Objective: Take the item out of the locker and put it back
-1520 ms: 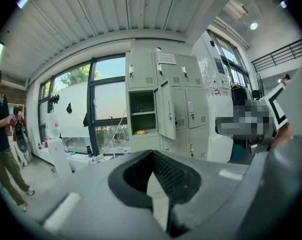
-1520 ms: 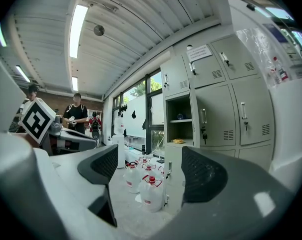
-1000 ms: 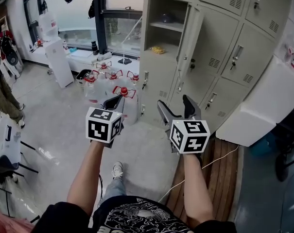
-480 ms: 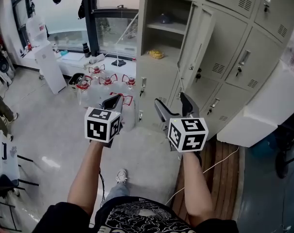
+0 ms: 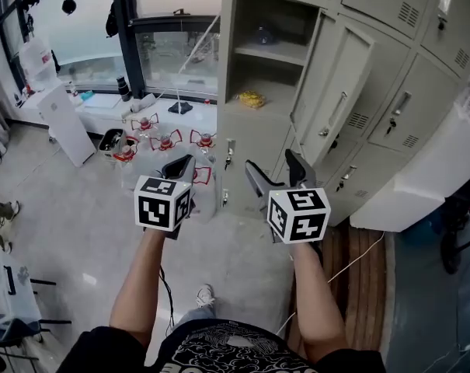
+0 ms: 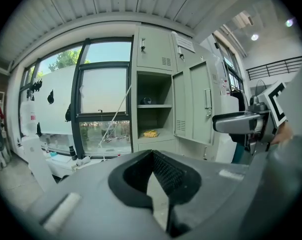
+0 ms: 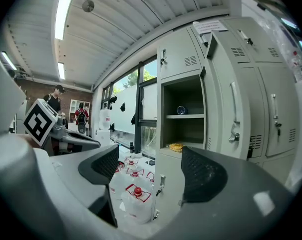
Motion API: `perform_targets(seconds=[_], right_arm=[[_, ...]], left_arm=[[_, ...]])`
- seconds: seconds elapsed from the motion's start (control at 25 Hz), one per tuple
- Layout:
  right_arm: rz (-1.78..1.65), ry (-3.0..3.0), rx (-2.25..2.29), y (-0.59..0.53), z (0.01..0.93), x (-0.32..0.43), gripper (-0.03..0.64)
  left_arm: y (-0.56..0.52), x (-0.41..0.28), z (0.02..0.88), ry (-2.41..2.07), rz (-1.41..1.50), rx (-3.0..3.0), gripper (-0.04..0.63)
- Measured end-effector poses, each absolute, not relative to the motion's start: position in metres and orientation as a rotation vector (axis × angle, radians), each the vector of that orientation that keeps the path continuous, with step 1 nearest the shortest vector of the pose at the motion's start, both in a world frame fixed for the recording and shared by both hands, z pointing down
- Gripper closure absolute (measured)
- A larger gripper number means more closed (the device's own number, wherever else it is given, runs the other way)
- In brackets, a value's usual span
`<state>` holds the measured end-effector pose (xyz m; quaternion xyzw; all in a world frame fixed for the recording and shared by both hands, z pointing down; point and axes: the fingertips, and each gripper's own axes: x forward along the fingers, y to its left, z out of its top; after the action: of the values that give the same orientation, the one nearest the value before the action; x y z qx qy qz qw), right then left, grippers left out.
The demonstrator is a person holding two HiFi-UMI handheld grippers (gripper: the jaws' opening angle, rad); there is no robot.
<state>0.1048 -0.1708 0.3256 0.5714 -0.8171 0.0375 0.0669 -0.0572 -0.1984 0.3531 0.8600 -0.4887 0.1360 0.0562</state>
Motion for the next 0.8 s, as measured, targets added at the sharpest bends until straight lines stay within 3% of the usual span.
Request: perform_targets(seconds=[0.8], right_arm=[[0.147, -2.311, 1.907, -0.252, 0.328, 0.087, 0.224]], left_arm=[[-0.306, -0.058, 0.345, -1.254, 0.386, 2.758, 0.594]])
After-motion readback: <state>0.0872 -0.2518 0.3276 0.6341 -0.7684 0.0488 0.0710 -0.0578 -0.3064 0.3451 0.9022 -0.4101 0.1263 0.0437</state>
